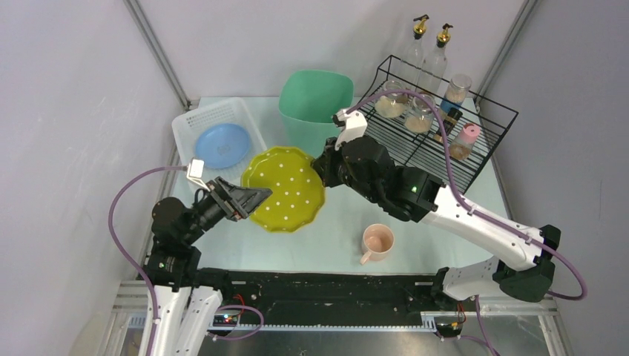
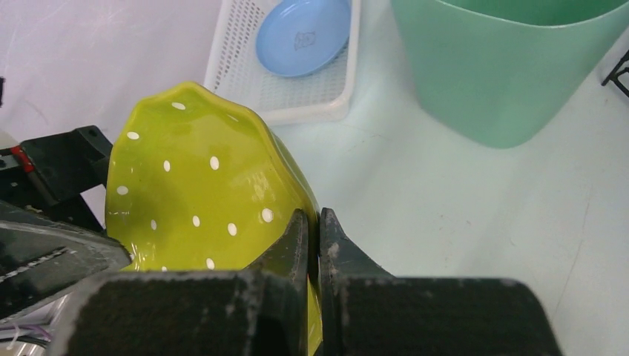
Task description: Clear the kitchen counter
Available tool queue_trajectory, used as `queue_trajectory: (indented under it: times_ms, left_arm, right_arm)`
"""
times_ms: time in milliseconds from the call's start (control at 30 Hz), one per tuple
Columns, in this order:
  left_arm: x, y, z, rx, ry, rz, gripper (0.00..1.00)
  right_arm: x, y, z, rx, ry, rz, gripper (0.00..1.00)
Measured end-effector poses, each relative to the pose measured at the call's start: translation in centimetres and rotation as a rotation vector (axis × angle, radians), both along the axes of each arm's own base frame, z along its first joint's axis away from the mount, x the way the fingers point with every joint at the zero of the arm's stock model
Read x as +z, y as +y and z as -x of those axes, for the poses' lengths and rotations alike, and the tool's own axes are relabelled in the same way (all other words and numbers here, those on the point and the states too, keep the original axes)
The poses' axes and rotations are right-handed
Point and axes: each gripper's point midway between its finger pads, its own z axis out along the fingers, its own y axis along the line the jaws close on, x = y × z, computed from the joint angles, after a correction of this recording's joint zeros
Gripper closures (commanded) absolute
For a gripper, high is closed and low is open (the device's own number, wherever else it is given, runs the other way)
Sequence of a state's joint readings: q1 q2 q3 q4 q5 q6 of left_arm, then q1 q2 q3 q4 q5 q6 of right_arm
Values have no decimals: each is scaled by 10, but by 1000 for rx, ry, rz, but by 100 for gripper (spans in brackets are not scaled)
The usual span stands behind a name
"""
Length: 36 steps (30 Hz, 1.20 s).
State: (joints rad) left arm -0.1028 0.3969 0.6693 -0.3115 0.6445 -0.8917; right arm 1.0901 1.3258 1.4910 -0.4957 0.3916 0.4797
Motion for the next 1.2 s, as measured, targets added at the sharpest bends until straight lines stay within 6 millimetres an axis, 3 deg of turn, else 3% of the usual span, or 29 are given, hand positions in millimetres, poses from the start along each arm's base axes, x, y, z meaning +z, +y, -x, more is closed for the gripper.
queue_trajectory:
  times_ms: [267, 367, 567, 600, 867, 967, 1200]
  left_arm:
    - [4, -2, 5, -20, -18, 10, 38]
    - [5, -2, 5, -21, -19, 14, 59]
    - [5, -1, 3, -6, -3, 28, 88]
    - [4, -1, 3, -6, 2, 30, 96]
    - [2, -1, 3, -7, 14, 34, 100]
    - [2, -1, 3, -5, 16, 35, 100]
    - [-12, 1, -4, 18, 66, 18, 100]
  right_arm:
    - [7, 5, 0, 9, -7, -22, 100]
    - [7, 4, -1, 6, -8, -20, 100]
    - [2, 3, -2, -3, -12, -17, 100]
    - [1, 3, -2, -4, -11, -16, 100]
    - [-4, 0, -2, -10, -13, -21, 100]
    - [-6, -1, -2, -14, -6, -29, 81]
    - [-2, -14, -14, -77, 23, -104, 60]
